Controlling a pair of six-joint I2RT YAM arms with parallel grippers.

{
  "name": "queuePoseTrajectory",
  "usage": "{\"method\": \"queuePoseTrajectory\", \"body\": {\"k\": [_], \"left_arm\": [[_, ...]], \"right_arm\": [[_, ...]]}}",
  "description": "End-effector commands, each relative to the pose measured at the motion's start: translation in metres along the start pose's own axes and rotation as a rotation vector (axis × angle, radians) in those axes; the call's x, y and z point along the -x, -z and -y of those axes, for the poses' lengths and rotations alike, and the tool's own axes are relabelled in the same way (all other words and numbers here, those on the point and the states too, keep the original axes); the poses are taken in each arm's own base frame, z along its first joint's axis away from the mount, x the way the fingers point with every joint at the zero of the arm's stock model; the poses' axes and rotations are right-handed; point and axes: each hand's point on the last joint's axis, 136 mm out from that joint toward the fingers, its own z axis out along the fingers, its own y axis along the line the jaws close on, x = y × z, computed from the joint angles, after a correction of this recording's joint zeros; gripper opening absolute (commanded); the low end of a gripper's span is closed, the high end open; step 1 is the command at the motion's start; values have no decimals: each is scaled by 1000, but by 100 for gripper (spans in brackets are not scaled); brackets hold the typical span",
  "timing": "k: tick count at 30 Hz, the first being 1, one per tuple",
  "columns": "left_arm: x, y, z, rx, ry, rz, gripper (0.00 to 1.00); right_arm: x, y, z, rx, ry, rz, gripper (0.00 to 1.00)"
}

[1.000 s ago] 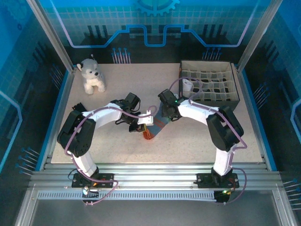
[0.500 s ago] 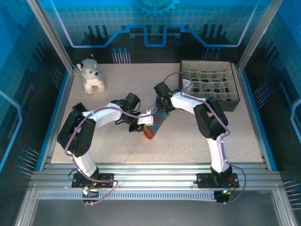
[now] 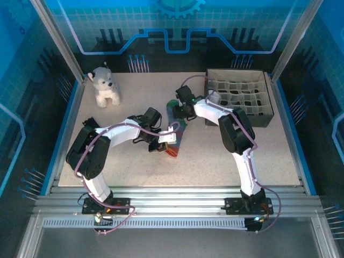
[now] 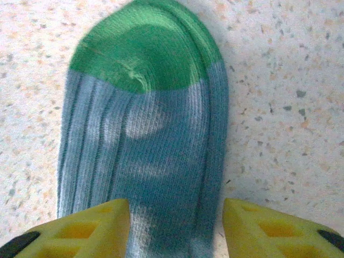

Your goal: Roll the socks

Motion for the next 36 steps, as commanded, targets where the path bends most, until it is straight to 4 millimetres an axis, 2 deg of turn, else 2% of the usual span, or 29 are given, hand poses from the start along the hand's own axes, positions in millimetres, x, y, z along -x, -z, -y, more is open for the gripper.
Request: {"method": "queuePoseTrajectory", "body": {"k": [1,4,8,10,12,16,19,26,36], "left_arm": [[0,-3,4,-37,37,-13,0],[5,-1,1,-60,77,-7,0],[15,7,0,-79,119,37,0],[17,9,0,-99,140,47,0],[17,9,1,-118,156,46,0],[19,12,-2,-148,193,52,0],[21,15,-5,-181,231,63,0],[21,14,-5,-209,263,56,0],[22,18,-5,-249,313,68,0]], "right_arm": [[22,50,-20,123,115,133,50],[4,74,-25,195,169,221,51],[-31,98,-30,276,224,336,49],[-43,111,-41,324,273,399,48],[-71,112,-49,357,324,405,49],[-114,122,-81,447,473,463,50],[-139,128,-95,487,561,534,52],[-154,131,-98,502,619,564,62],[-160,118,-101,499,696,578,63]]}}
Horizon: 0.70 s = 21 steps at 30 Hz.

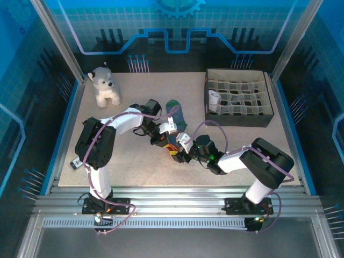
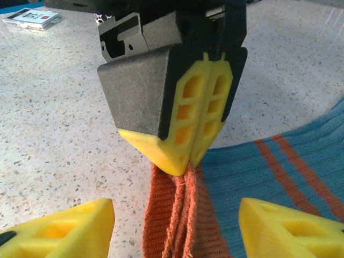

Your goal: Roll the socks

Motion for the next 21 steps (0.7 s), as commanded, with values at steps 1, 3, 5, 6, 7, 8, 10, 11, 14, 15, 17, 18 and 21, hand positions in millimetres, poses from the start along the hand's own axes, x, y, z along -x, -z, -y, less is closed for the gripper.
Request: {"method": "queuePoseTrajectory", "body": {"k": [1,3,5,6,7,8,10,11,14,15,17,18,21], "left_arm": [[4,5,6,-62,46,24,0],[5,6,6,-67,52,26,0],[6,6,6,-72,56,29,0],[6,7,5,-72,60,31,0],[6,7,5,-74,62,34,0],[6,8,4,-76,68,35,0],[7,8,4,-80,71,39,0],[8,9,4,-81,72,41,0],[9,10,3,-85,80,45,0],[9,10,2,-86,83,47,0],[10,11,1,-87,92,50,0],[10,11,0,-82,99,49,0],[11,12,-2,-80,125,54,0]], "right_arm": [[2,-7,-5,25,65,36,63],[-1,-10,-7,38,69,36,64],[-4,-12,-8,45,74,34,64],[-5,-13,-8,47,76,30,64],[-8,-13,-9,47,77,24,64],[-10,-13,-9,48,79,18,64],[-13,-13,-9,48,81,13,64],[-14,-13,-8,44,82,10,64],[-17,-13,-7,30,92,11,62],[-18,-14,-7,27,97,10,60],[-18,-15,-7,25,108,7,57],[-18,-15,-7,20,110,7,55],[-17,-16,-7,22,111,16,51]]}}
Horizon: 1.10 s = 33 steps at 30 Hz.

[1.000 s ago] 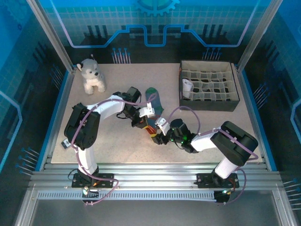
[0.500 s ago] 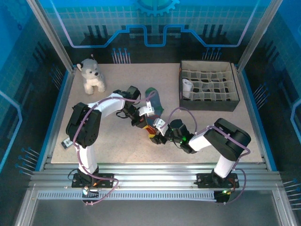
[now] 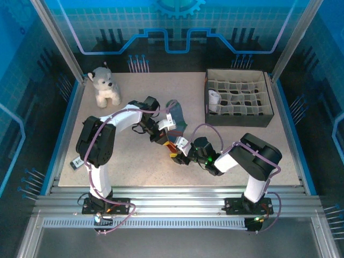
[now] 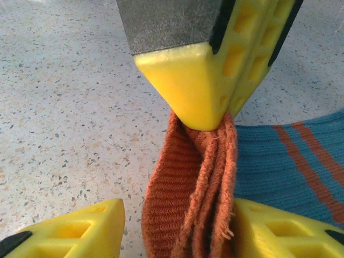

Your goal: Roll the socks

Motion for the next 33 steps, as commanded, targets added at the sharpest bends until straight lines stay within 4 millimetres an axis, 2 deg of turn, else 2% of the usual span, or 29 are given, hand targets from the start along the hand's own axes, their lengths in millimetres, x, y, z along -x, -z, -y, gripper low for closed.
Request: {"method": "queuePoseTrajectory", "body": {"k": [1,6,11,17,23,28,33], "left_arm": [[5,2,1,-44,60,26,0],[5,3,1,-46,78,33,0],[5,5,-2,-44,101,43,0],[5,7,-3,-37,100,52,0],[5,11,0,-16,63,79,0],[9,18,1,41,3,130,10],[15,27,2,78,27,175,17]], "right_arm": [[7,-2,-3,-2,36,37,50],[7,0,-4,-9,45,47,41],[7,0,-7,-7,69,44,39],[11,1,-3,-28,48,47,16],[16,5,0,-28,21,47,5],[15,13,8,16,-127,39,0],[11,15,13,108,-324,-133,0]]}}
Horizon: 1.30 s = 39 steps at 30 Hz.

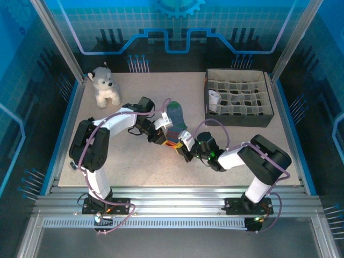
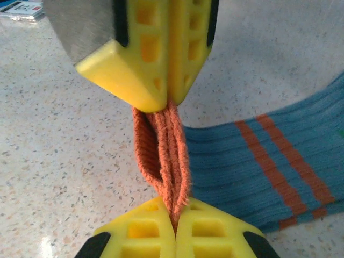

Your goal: Roll the socks

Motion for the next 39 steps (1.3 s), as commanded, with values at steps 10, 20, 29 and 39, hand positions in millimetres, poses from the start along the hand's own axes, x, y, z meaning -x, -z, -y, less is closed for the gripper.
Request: {"method": "queuePoseTrajectory", "body": {"k": [10,20,29,39], "left_arm": [[20,28,11,170,-170,237,28],[2,15,10,277,-312,102,29],[2,-9,4,305,-419,34,30],[21,-26,7,319,-357,51,31]], "right_arm": [[-20,1,4,186,-461,-349,0],[-41,-7,20,94,-635,-556,0],[-44,-4,27,35,-670,-640,0],[-44,0,28,60,-660,-662,0]]}}
